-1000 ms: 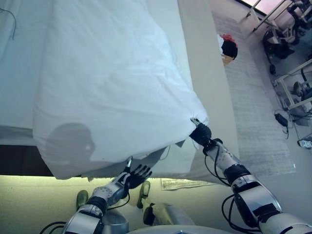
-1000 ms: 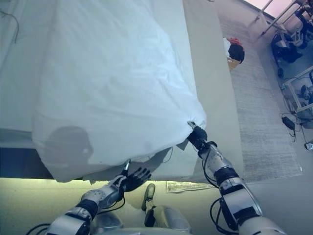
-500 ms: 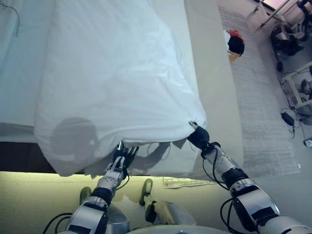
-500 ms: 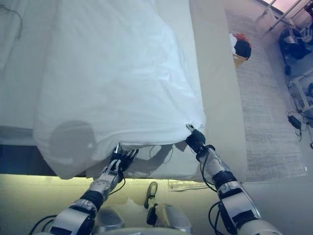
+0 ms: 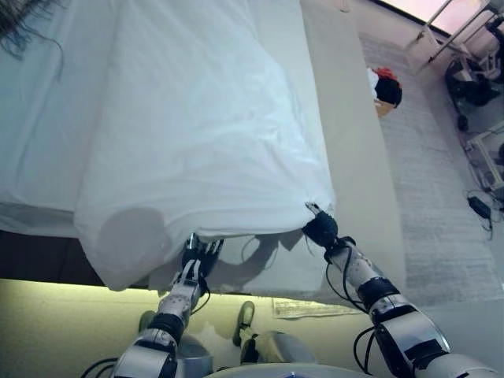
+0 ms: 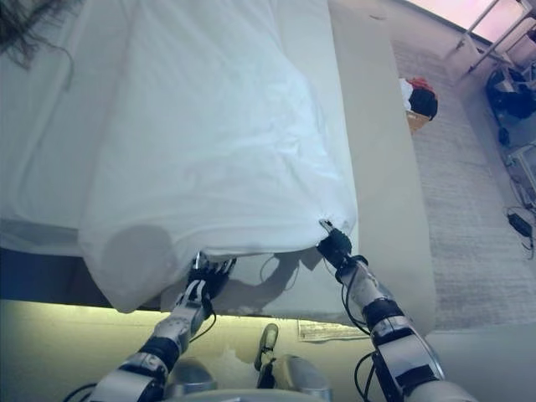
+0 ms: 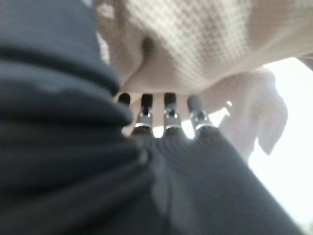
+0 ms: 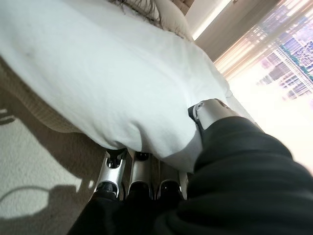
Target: Make the bed neatly
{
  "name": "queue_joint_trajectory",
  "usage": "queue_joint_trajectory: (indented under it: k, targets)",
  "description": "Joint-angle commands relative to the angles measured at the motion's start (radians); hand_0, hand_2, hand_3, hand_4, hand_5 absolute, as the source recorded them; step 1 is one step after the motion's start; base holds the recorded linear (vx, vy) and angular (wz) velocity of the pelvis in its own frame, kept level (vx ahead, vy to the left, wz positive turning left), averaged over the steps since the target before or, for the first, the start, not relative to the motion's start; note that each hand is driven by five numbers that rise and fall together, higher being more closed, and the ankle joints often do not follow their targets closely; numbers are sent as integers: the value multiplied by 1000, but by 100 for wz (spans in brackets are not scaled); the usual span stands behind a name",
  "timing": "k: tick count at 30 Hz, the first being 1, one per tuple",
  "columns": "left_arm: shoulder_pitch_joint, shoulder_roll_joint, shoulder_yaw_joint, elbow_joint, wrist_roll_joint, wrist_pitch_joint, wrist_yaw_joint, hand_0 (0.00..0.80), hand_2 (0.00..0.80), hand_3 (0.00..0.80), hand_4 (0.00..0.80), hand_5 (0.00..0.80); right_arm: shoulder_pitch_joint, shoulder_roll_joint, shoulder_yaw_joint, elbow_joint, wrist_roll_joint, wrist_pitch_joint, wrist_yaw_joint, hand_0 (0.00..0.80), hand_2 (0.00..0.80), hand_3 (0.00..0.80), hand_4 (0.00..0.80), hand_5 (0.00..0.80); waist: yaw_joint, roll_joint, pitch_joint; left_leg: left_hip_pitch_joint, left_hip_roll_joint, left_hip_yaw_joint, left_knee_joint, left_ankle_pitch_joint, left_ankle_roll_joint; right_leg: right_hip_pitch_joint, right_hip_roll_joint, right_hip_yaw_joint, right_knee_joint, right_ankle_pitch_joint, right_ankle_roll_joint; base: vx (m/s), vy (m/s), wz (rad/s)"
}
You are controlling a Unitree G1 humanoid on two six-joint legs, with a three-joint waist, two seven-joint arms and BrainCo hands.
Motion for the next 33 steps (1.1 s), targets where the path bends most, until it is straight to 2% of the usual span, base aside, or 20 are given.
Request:
queue_joint_trajectory:
  k: [1,6,13,16,21,33]
  targets:
    - [-15,-21,-53,9,27,61,-133,0,0,0,0,0,-10,-53,-90,11,-9,-49,45,800,800,800,800,800,32,-4,-81,-66,2,-17,-18,41,56,81,-107,-28,37,-98,118,31,31,4]
    - [30,-39,-99,5,53,75,-198,0,0,0,0,0,-10,-61,-106,41,-21,-41,46,800,800,800,800,800,36,16,-90,-51,-4,-13,-18,34,55,96,-117,-35,30,-99,120,-11,15,1]
    - [65,-52,-139,6,60,51,-267,0,0,0,0,0,-38,-91,-118,103,-47,-21,39,800,800,800,800,800,44,53,-112,-33,-15,-9,-18,30,53,121,-138,-55,18,-101,118,-21,56,8]
    - [66,-50,-122,5,30,29,-277,0,0,0,0,0,-53,-99,-127,134,-70,-19,42,800,800,800,800,800,47,74,-124,-26,-22,-12,-18,32,49,130,-148,-60,24,-110,115,17,108,13]
    - [42,-40,-78,-13,3,-7,-231,0,0,0,0,0,-52,-101,-127,138,-109,-8,44,800,800,800,800,800,43,94,-134,-12,-29,-13,-18,33,46,144,-154,-66,33,-120,112,26,88,9]
    - [12,-17,23,-8,4,-41,-158,0,0,0,0,0,7,-110,-144,133,-147,0,60,800,800,800,800,800,19,100,-167,21,-36,3,-18,21,44,170,-155,-62,13,-114,119,28,32,3]
